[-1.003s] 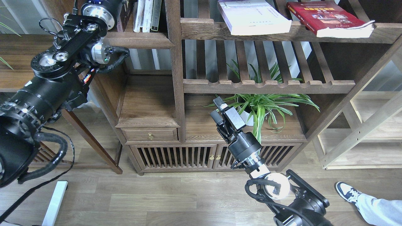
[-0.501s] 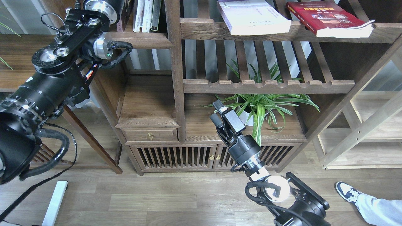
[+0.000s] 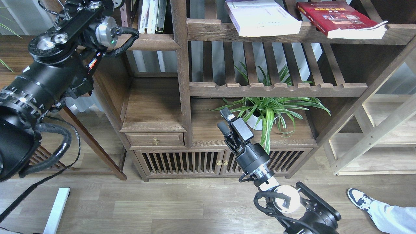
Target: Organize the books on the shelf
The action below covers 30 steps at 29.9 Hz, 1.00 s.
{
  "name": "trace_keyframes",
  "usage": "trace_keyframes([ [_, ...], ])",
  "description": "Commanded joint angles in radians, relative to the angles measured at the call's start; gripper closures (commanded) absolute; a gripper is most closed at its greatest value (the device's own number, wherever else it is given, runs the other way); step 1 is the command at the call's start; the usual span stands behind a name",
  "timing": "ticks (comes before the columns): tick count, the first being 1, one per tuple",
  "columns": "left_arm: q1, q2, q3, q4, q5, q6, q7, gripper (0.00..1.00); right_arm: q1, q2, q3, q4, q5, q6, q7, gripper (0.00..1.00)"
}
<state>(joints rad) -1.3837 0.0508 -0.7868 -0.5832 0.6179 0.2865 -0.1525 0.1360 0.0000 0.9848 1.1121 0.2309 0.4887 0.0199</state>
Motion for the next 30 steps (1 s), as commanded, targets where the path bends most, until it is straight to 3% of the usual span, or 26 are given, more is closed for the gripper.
trace_keyframes([
  [1,-0.018,-0.012,-0.003,-0.001,-0.009,-0.001,0.001,0.71,-0.001,0.0,0.0,0.0,-0.001,0.0,0.0,0.02],
  [23,-0.095,-0.008,-0.028,-0.012,-0.036,-0.001,-0.01,0.71,-0.042,-0.034,-0.006,-0.001,-0.015,0.0,-0.002,0.02],
  [30,-0.081,0.05,-0.025,-0.062,-0.038,-0.018,-0.013,0.71,-0.042,-0.035,-0.018,-0.001,-0.024,0.0,-0.002,0.02],
])
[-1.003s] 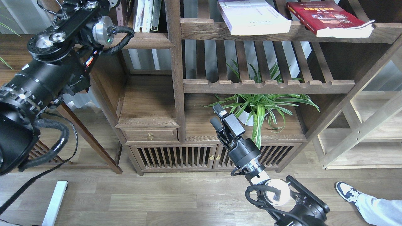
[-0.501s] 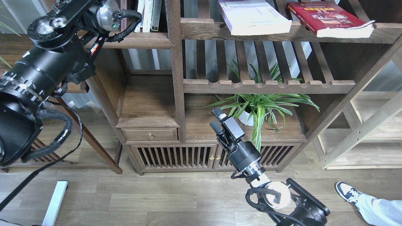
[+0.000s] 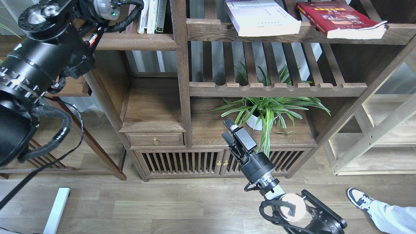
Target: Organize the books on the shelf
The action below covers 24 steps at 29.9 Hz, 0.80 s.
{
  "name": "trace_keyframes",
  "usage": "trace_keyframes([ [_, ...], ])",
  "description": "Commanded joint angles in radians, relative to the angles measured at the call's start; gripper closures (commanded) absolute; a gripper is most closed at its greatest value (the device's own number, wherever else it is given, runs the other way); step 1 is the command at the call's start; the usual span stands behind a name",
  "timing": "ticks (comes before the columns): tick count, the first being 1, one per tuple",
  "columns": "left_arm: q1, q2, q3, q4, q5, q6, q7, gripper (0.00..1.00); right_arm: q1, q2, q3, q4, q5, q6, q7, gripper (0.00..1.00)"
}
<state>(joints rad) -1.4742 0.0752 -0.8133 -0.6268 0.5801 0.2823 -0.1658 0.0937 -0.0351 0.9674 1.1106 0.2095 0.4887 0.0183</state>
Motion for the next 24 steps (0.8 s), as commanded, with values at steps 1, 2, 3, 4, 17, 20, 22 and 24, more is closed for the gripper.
trace_keyframes([
  [1,0.012,0.032,0.002,-0.02,0.0,-0.025,0.0,0.71,0.0,0.001,-0.003,0.0,-0.002,0.0,0.0,0.02],
  [2,0.012,0.041,0.002,-0.02,-0.002,-0.037,0.0,0.71,0.0,0.003,-0.003,0.0,-0.005,0.0,0.0,0.02],
  [3,0.014,0.047,0.0,-0.022,-0.005,-0.048,-0.001,0.71,0.0,0.004,-0.003,-0.001,-0.012,0.0,0.0,0.02],
  [4,0.017,0.055,0.0,-0.025,-0.012,-0.064,-0.003,0.71,0.0,0.006,-0.003,-0.001,-0.016,0.0,0.0,0.02],
  [17,0.055,0.142,0.0,-0.123,-0.121,-0.193,-0.061,0.71,0.004,0.018,-0.032,-0.005,-0.047,0.0,0.0,0.02],
  [20,0.09,0.187,-0.003,-0.221,-0.132,-0.213,-0.066,0.71,-0.002,0.017,-0.044,-0.006,-0.051,0.0,0.0,0.02],
  [22,0.121,0.218,-0.004,-0.292,-0.141,-0.212,-0.066,0.71,-0.006,0.015,-0.053,-0.005,-0.051,0.0,0.002,0.02],
  [24,0.15,0.233,-0.015,-0.344,-0.149,-0.213,-0.069,0.71,-0.017,0.015,-0.055,-0.006,-0.051,0.0,0.002,0.02],
])
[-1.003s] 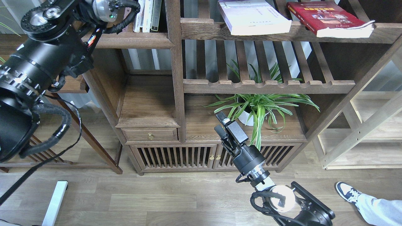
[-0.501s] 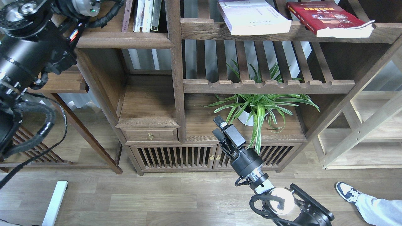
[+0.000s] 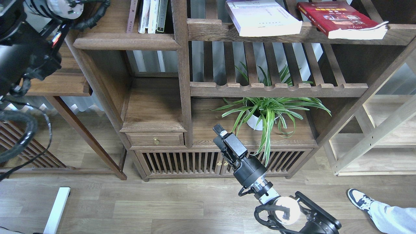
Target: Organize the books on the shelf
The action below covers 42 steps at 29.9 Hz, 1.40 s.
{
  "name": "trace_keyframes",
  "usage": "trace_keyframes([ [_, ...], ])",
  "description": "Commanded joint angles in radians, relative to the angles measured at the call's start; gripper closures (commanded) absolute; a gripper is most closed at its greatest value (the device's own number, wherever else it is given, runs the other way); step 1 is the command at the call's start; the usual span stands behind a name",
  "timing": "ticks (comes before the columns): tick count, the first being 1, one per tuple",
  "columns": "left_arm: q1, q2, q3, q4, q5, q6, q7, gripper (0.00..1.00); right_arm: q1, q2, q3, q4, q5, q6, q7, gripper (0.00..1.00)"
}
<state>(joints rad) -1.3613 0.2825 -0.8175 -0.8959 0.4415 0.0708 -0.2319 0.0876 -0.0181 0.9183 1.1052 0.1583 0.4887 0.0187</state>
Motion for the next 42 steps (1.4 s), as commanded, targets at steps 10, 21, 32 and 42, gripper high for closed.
trace_keyframes([
  [10,0.117,0.092,-0.101,-0.139,-0.012,-0.184,-0.015,0.71,-0.006,0.018,-0.022,0.001,-0.046,0.0,0.001,0.02],
  [21,0.323,0.106,-0.273,-0.276,-0.067,-0.488,-0.024,0.72,-0.005,0.018,-0.038,0.01,-0.046,0.0,0.001,0.02],
  [32,0.553,0.112,-0.321,-0.486,-0.213,-0.56,-0.02,0.7,0.003,0.018,-0.016,0.039,-0.048,0.0,0.001,0.02],
  [42,0.706,0.086,-0.319,-0.526,-0.273,-0.56,-0.017,0.68,0.014,0.018,0.091,0.076,-0.046,0.0,0.003,0.03],
])
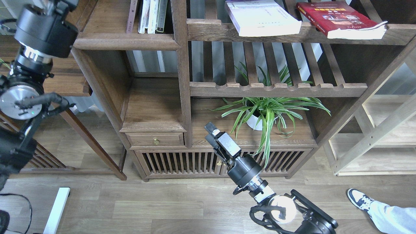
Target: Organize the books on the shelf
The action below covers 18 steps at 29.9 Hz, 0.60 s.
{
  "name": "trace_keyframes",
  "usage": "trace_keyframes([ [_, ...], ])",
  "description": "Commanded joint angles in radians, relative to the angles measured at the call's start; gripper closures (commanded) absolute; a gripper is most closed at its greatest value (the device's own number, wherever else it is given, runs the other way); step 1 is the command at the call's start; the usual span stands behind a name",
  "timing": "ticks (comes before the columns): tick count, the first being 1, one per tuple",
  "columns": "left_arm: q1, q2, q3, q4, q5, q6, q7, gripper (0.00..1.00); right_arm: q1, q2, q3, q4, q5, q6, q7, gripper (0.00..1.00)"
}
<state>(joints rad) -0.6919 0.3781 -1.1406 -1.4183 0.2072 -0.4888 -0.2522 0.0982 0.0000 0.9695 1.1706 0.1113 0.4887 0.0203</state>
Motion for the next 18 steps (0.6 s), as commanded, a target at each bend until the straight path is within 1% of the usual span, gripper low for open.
trace_keyframes([
  [1,0.048,-0.016,0.007,-0.004,-0.043,0.0,0.005,0.68,0.003,0.0,0.049,0.015,0.001,0.0,0.001,0.03],
  [4,0.092,-0.047,0.01,-0.005,-0.045,0.0,0.019,0.68,0.003,0.0,0.058,0.032,0.001,0.0,0.001,0.03],
  [8,0.135,-0.064,0.019,-0.036,-0.045,0.0,0.022,0.68,0.003,0.0,0.061,0.035,0.001,0.0,0.001,0.03],
  [14,0.157,-0.094,0.062,-0.062,-0.045,0.0,0.024,0.67,0.012,0.0,0.106,0.058,0.001,0.0,0.001,0.03],
  [18,0.163,-0.113,0.101,-0.065,-0.045,0.0,0.056,0.65,0.014,0.0,0.133,0.067,0.001,0.0,0.001,0.03],
])
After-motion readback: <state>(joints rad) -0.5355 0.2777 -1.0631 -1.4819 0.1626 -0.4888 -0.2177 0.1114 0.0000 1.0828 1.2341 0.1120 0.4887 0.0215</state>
